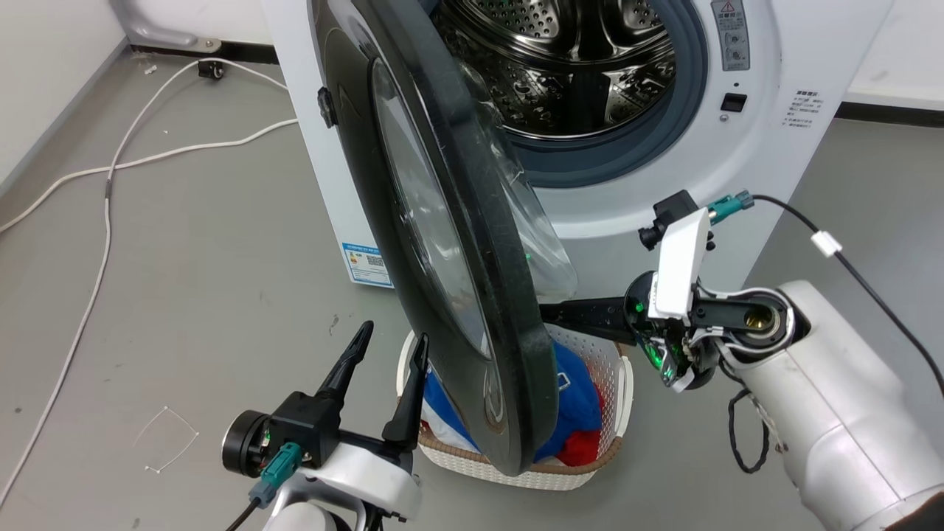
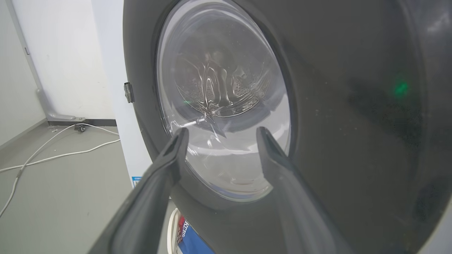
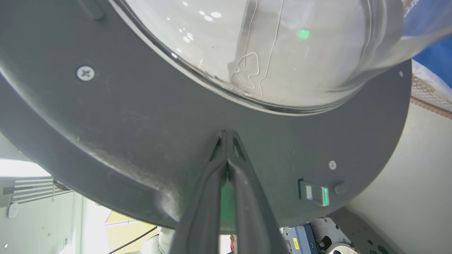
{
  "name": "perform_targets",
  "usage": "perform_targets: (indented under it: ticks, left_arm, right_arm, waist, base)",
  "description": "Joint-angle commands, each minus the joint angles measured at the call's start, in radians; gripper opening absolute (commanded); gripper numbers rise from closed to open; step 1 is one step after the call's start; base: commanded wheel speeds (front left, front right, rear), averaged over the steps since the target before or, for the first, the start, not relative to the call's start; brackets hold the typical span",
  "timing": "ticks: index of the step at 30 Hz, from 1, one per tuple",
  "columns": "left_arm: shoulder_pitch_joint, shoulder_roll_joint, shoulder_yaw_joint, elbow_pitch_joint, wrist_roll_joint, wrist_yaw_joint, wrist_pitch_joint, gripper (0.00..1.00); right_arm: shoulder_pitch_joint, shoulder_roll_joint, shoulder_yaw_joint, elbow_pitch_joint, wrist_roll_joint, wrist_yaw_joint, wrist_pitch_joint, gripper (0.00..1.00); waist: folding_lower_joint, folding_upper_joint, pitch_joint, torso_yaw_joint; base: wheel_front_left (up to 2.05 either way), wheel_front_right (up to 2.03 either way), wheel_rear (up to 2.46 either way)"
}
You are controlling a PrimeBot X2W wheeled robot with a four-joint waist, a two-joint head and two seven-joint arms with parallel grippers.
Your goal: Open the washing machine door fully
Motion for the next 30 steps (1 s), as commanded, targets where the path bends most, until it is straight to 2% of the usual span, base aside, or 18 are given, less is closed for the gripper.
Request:
perform_targets:
  ticks: [1,5,11,19,23,24,25,26,27,30]
  left_arm:
    - [0.013,-0.001,0.000,0.001,-0.006,-0.004,-0.003,1.00]
    - [0.016,-0.001,0.003,0.001,-0.006,-0.003,-0.003,1.00]
    - [0.030,-0.001,0.015,0.005,-0.006,-0.002,-0.003,1.00]
    - [0.055,-0.001,0.030,0.014,-0.002,-0.003,-0.003,1.00]
    - [0.061,-0.001,0.037,0.023,-0.001,-0.004,-0.003,1.00]
    - [0.064,-0.001,0.040,0.025,-0.001,-0.004,-0.003,1.00]
    - [0.064,-0.001,0.040,0.025,-0.001,-0.004,-0.003,1.00]
    - [0.068,0.000,0.043,0.027,-0.001,-0.003,-0.003,1.00]
    - [0.070,0.000,0.045,0.029,-0.002,-0.003,-0.003,1.00]
    - [0.071,0.002,0.055,0.036,-0.001,-0.004,-0.003,1.00]
  right_arm:
    - [0.025,0.012,-0.002,-0.012,0.011,0.003,-0.009,0.00]
    - [0.063,0.004,-0.036,-0.055,0.018,0.003,-0.090,0.00]
    - [0.176,-0.027,-0.149,-0.175,0.037,0.003,-0.294,0.00]
    - [0.458,-0.072,-0.317,-0.417,0.064,0.003,-0.559,0.00]
    - [0.607,-0.092,-0.385,-0.541,0.041,0.003,-0.689,0.00]
    - [0.640,-0.097,-0.401,-0.564,0.033,0.003,-0.720,0.33]
    - [0.640,-0.097,-0.401,-0.564,0.033,0.003,-0.720,0.33]
    - [0.673,-0.102,-0.414,-0.588,0.018,0.003,-0.752,0.52]
    - [0.704,-0.108,-0.425,-0.610,-0.004,0.003,-0.787,1.00]
    - [0.770,-0.114,-0.453,-0.663,-0.074,0.003,-0.890,1.00]
  waist:
    - [0.0001,0.0000,-0.002,-0.001]
    - [0.0001,0.0000,-0.006,-0.009]
    - [0.0001,0.0000,-0.026,-0.031]
    - [0.0001,0.0000,-0.053,-0.070]
    - [0.0001,0.0000,-0.064,-0.085]
    - [0.0001,0.0000,-0.066,-0.089]
    - [0.0001,0.0000,-0.066,-0.089]
    - [0.0001,0.0000,-0.068,-0.092]
    - [0.0001,0.0000,-0.068,-0.094]
    - [0.0001,0.0000,-0.070,-0.101]
  base:
    - [0.00,0.00,0.00]
    - [0.00,0.00,0.00]
    - [0.00,0.00,0.00]
    - [0.00,0.00,0.00]
    - [0.00,0.00,0.00]
    - [0.00,0.00,0.00]
    - [0.00,0.00,0.00]
    - [0.00,0.00,0.00]
    - [0.00,0.00,0.00]
    - [0.00,0.00,0.00]
